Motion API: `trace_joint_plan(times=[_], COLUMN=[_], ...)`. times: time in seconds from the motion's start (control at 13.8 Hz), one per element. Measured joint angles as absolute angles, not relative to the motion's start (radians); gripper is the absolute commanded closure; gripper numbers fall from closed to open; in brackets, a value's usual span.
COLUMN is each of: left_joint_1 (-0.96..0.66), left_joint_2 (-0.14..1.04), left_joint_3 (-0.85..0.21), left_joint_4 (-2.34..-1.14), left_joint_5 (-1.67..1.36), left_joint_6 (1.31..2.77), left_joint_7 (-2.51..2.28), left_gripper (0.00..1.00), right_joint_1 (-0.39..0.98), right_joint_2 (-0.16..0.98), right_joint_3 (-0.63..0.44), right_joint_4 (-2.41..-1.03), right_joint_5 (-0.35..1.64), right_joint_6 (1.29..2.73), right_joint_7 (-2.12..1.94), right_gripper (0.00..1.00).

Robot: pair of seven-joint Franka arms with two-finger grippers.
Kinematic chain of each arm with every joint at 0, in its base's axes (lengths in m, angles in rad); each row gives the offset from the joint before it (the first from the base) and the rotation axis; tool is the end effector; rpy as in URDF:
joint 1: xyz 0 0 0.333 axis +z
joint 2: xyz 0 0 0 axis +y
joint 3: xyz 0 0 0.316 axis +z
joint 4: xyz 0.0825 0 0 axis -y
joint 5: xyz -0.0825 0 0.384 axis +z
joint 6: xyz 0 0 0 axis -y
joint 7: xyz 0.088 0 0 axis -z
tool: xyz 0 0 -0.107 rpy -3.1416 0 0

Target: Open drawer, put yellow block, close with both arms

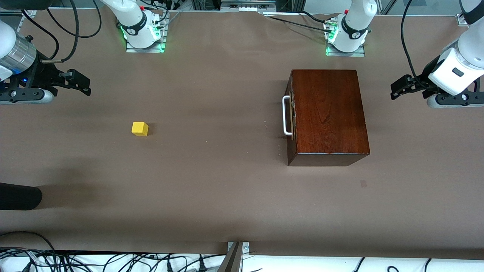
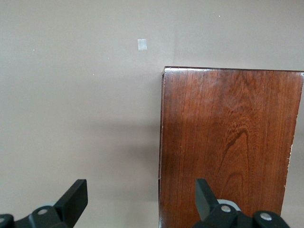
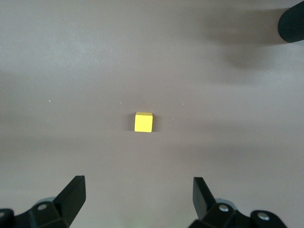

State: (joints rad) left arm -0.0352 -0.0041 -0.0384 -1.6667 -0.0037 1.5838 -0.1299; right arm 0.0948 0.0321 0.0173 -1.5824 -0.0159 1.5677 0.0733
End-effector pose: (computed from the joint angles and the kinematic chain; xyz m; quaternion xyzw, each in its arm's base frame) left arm 0.5489 -0.0409 0.5827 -0.9988 -0.0282 0.0394 0.0022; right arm 0.5594 0.0611 0.6008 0.9995 0.0196 -0.0226 0.0098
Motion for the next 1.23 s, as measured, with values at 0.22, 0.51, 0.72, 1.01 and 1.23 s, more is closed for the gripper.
trace_joint_plan(times=[0.22,0.51,0.72,1.01,1.23], left_joint_1=[-0.035,-0.035,-0.035,-0.035,-0.041], left_joint_2=[-0.003,-0.003,0.004,0.017,0.029], left_joint_3=[-0.038,-0.038,-0.038,-0.039,-0.041], left_joint_4=[-1.666,-1.662,-1.654,-1.648,-1.645], left_joint_5=[-0.004,-0.004,-0.004,-0.004,-0.004], left_joint_6=[1.584,1.583,1.583,1.581,1.574], left_joint_7=[-0.13,-0.13,-0.13,-0.13,-0.13], left_gripper=[0.0,0.0,0.0,0.0,0.0], right_joint_1=[0.095,0.095,0.095,0.095,0.095], right_joint_2=[0.032,0.032,0.032,0.032,0.032], right_joint_3=[0.017,0.017,0.017,0.017,0.017], right_joint_4=[-1.582,-1.582,-1.582,-1.582,-1.582], right_joint_5=[-0.016,-0.016,-0.016,-0.016,-0.016], right_joint_6=[1.568,1.568,1.568,1.568,1.568], right_joint_7=[0.073,0.073,0.073,0.073,0.073], right_gripper=[0.0,0.0,0.0,0.0,0.0])
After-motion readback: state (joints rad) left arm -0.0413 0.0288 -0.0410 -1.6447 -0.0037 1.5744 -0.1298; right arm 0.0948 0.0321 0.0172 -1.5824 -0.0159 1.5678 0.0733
